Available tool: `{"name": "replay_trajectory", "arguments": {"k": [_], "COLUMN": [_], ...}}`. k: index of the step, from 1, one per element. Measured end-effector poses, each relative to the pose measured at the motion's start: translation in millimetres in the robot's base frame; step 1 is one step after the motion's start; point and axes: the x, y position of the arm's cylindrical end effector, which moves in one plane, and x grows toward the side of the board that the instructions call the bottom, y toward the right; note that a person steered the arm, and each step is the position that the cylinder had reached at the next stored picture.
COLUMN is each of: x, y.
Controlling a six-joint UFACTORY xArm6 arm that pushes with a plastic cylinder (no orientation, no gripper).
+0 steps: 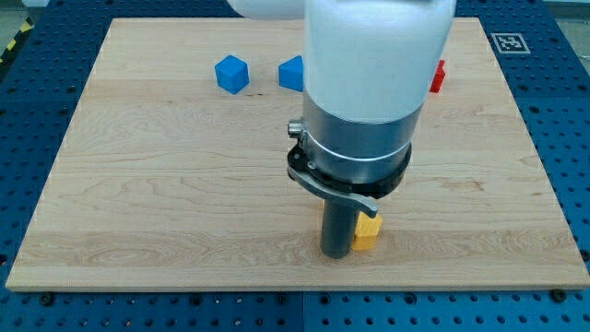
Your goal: Slide the green circle to the bottom side of the green star
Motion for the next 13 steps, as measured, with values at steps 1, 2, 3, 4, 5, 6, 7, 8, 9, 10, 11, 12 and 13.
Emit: {"name": "replay_trajectory", "arguments": {"k": [1, 2, 3, 4, 5, 6, 7, 8, 9, 10, 11, 12, 13], "x": [17, 30, 30, -1, -70, -98, -98, -112, -115, -115, -108, -97, -97], "y": [1, 20, 77, 117, 117, 101, 100, 87, 76, 76, 83, 92, 92]}}
